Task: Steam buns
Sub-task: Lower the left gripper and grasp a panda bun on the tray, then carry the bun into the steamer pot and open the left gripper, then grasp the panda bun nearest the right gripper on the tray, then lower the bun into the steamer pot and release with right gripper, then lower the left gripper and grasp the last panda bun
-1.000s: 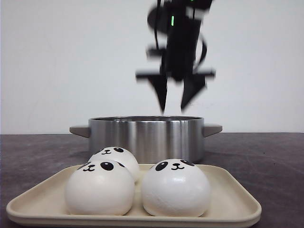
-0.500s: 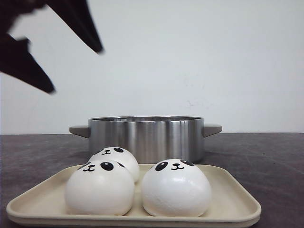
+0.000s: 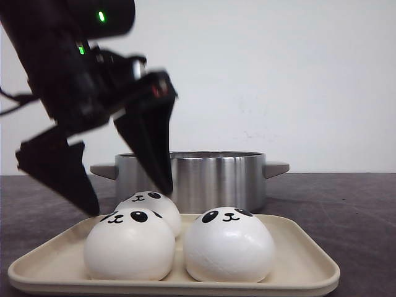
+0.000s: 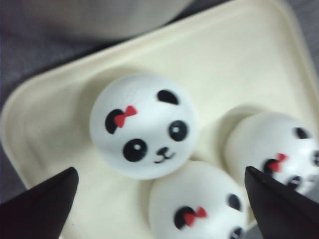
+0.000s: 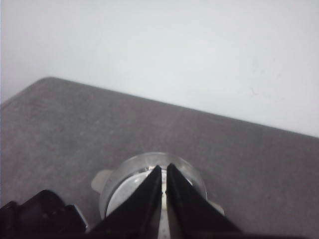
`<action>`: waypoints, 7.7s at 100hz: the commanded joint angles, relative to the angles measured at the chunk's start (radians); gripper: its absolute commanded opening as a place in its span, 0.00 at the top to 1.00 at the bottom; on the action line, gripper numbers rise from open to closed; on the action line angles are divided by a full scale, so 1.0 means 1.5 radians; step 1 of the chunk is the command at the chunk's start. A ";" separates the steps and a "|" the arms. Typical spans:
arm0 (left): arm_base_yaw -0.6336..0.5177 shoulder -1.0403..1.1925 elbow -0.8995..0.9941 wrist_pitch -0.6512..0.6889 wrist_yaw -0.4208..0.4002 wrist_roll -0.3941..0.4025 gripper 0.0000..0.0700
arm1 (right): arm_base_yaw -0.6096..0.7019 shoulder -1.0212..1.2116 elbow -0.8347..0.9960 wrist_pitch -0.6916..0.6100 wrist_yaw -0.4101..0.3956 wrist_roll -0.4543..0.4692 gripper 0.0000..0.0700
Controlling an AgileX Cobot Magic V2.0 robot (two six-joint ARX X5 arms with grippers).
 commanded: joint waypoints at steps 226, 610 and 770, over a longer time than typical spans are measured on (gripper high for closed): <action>0.096 0.196 0.403 -0.030 -0.106 0.063 1.00 | 0.040 0.007 0.011 -0.052 0.036 0.069 0.99; 0.041 -0.373 0.532 -0.285 -0.126 0.011 0.15 | -0.222 0.316 -0.072 0.035 -0.346 0.063 0.99; -0.004 -0.249 0.362 -0.400 -0.031 -0.031 0.15 | -0.216 0.156 0.053 0.075 -0.331 -0.007 0.98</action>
